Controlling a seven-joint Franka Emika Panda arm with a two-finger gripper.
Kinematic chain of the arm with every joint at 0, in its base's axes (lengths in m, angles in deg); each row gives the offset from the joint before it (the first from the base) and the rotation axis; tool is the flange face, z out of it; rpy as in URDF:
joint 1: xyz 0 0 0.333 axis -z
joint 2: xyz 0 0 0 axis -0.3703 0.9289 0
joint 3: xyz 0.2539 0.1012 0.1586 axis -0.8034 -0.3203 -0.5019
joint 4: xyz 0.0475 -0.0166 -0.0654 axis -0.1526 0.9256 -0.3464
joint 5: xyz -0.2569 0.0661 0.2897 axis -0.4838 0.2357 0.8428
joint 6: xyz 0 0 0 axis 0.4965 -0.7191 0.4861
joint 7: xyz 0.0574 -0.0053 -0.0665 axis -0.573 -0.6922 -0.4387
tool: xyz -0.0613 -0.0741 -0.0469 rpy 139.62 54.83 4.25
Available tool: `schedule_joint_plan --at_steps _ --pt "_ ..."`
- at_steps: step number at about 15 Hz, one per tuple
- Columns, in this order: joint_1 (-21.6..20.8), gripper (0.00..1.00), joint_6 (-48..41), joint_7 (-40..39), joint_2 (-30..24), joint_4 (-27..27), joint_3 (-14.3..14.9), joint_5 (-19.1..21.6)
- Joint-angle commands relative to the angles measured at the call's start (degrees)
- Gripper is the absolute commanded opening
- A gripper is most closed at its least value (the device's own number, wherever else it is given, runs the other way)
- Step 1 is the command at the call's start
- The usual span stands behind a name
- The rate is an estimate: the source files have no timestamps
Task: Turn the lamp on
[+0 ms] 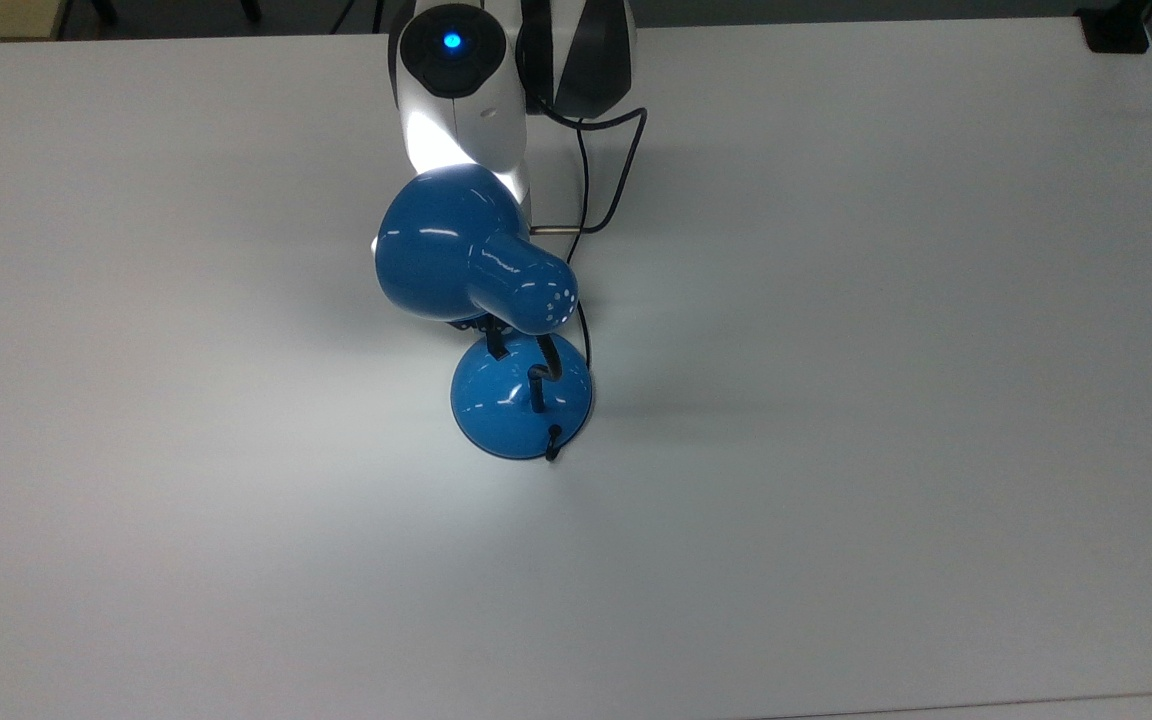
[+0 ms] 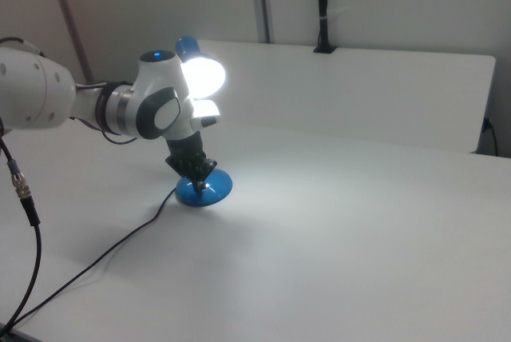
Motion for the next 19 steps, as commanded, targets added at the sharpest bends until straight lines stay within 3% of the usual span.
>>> schedule_joint_plan --at_steps 1,9,14,15,16,17,18,19 --pt "0.4 0.0 -13.1 -4.7 -5.1 0.4 0.0 -1.7" --pt "2.5 0.0 -29.9 -8.7 -14.8 0.4 0.0 -2.7" --pt "5.3 0.01 -32.0 -9.0 -22.0 0.3 0.1 -2.4" --pt "5.7 0.07 -32.0 -9.0 -23.0 0.1 0.0 -2.1" --pt "6.1 0.19 -32.0 -8.9 -23.6 -0.6 0.1 -2.0" --pt "6.4 0.43 -32.1 -8.7 -23.7 -1.7 0.1 -1.9" --pt "6.4 0.59 -32.6 -8.6 -23.7 -2.9 0.1 -1.9" --pt "6.4 1.0 -33.8 -8.2 -23.7 -4.9 0.2 -1.8"
